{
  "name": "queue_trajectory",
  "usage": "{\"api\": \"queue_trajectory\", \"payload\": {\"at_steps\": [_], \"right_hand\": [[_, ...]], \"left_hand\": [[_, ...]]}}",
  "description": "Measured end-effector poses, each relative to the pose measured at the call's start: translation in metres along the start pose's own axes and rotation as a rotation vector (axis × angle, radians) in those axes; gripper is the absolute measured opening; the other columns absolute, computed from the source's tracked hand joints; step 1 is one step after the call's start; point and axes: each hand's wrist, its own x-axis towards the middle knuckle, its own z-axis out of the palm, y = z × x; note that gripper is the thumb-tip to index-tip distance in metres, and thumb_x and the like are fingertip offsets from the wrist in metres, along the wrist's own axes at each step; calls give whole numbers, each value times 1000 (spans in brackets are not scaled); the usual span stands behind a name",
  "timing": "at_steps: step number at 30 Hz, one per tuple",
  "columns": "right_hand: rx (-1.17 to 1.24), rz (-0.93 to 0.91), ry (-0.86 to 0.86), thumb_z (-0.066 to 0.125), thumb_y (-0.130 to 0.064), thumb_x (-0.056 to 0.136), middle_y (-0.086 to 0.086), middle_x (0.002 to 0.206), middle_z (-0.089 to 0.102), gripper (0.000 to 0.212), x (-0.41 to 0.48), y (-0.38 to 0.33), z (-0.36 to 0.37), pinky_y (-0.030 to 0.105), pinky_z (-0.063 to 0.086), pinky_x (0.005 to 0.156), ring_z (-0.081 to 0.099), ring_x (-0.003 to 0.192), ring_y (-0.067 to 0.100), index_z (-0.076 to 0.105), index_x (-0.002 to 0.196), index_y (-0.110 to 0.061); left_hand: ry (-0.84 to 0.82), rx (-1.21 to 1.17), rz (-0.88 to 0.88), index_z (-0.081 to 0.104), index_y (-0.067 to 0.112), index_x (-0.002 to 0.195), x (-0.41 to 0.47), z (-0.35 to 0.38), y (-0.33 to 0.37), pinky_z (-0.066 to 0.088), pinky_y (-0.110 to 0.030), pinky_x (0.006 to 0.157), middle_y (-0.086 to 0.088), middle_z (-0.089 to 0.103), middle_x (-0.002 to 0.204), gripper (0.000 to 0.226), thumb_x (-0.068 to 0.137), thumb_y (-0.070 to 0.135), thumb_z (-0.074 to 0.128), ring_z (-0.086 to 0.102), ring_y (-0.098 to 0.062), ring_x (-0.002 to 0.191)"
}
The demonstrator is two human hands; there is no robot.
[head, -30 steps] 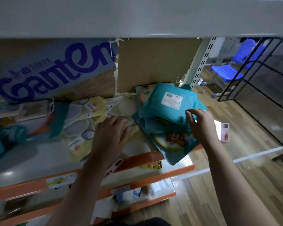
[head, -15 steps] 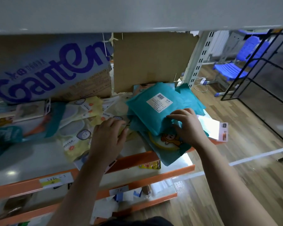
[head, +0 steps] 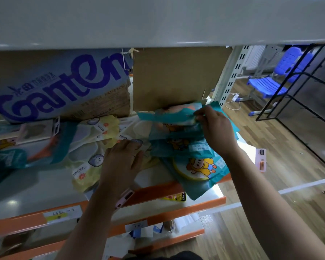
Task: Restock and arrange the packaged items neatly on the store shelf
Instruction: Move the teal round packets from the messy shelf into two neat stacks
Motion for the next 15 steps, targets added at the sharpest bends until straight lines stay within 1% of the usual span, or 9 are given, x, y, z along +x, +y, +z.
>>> {"api": "queue_trajectory", "payload": {"at_steps": [1,2,3,4,6,8,10,12,15], "right_hand": [[-8,-9,44,50,-14,97,18,81,66,18,6,-2,-4,42,47,60,61,70,40,60,98,1],[-19,-31,90,47,-14,99,17,76,64,20,12,-4,-7,37,42,54,60,63,39,58,98,2],[-26,-54,131,45,-15,100,14,71,61,21,17,-6,-11,32,36,51,59,57,38,57,98,3],[-22,-60,163,44,-15,101,9,67,57,22,22,-10,-14,29,30,52,57,54,36,56,98,3],[10,-20,222,42,-17,102,2,68,50,23,30,-15,-18,28,22,54,52,53,32,54,98,2],[68,58,285,41,-17,102,1,71,48,23,37,-15,-18,28,17,53,43,55,24,53,98,2],[124,180,326,39,-19,102,2,74,49,24,42,-12,-16,27,16,50,42,60,18,53,98,1],[152,328,350,39,-20,103,2,77,50,27,43,-3,-14,25,18,52,44,64,18,55,100,1],[194,559,284,39,-25,103,1,84,54,30,39,20,-11,21,27,51,49,69,17,59,105,-3]], "left_hand": [[-1,3,-3,66,9,110,2,0,1,51,-47,77,-12,66,101,36,90,31,47,63,-33,88],[-6,5,-4,66,9,110,3,0,2,51,-47,77,-12,66,100,36,90,31,46,63,-33,88],[-11,8,-5,65,9,110,4,1,2,50,-46,77,-11,66,100,36,91,32,45,63,-33,88],[-15,10,-4,65,10,110,6,1,2,50,-45,78,-10,66,101,37,91,33,44,62,-31,88],[-16,5,1,65,11,111,8,2,1,50,-44,78,-9,65,102,38,92,35,44,62,-30,90],[-4,-14,7,66,11,109,10,3,1,50,-44,77,-9,65,101,36,91,34,45,63,-30,89],[14,-33,10,67,11,108,11,4,2,51,-43,76,-9,66,100,35,91,33,45,63,-29,89],[13,-52,11,67,11,108,14,6,1,51,-41,75,-9,66,101,36,93,34,44,63,-28,88],[-14,-109,-21,65,12,112,26,7,-2,50,-39,77,-9,65,103,28,97,29,49,62,-27,92]]}}
